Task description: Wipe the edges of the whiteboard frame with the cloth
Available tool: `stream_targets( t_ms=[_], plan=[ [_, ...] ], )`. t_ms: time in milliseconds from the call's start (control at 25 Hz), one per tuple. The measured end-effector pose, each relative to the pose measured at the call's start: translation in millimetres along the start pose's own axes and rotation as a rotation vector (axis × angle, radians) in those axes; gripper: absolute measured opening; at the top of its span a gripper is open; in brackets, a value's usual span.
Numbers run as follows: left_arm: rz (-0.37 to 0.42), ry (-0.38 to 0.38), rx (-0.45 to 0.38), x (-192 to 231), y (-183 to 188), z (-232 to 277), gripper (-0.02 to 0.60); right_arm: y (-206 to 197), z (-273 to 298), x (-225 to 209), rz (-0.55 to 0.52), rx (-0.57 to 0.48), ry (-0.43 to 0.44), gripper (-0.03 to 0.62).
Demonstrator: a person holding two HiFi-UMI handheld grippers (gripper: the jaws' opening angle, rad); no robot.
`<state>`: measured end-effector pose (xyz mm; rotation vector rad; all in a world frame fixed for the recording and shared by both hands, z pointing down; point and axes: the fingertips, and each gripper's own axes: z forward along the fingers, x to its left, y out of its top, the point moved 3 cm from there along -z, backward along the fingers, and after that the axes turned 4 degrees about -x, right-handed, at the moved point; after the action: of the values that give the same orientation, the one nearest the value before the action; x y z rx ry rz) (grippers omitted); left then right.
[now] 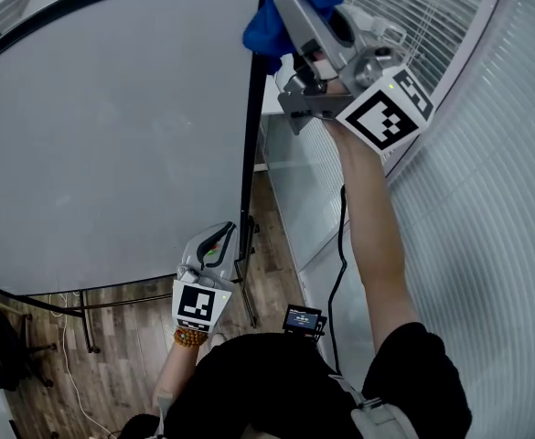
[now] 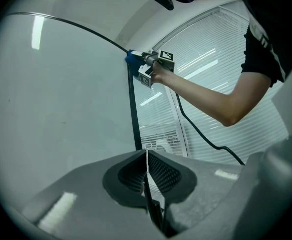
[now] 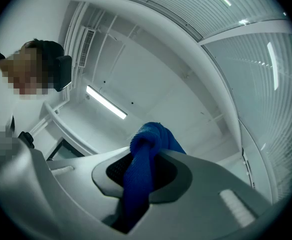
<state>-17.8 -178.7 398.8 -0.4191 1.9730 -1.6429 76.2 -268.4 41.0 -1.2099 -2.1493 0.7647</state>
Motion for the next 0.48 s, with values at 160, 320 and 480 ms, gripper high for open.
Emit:
stream_targets(
  t_ms=[160,320,480],
  plan=[
    [-0.001,0.006,0.000,1,1,1,0.009,-2,-2,0,-0.008,0.002,-0.003,0.083],
    [0.013,0.001,-0.048,7,30,9,0.008,-2,-2,0,0.002,0.004,-0.006,0.081],
    [0.062,0.007,-0.133,19,90,26,0.004,-3,-2,-1,0.016,0.003,-0.008,0.083]
  ],
)
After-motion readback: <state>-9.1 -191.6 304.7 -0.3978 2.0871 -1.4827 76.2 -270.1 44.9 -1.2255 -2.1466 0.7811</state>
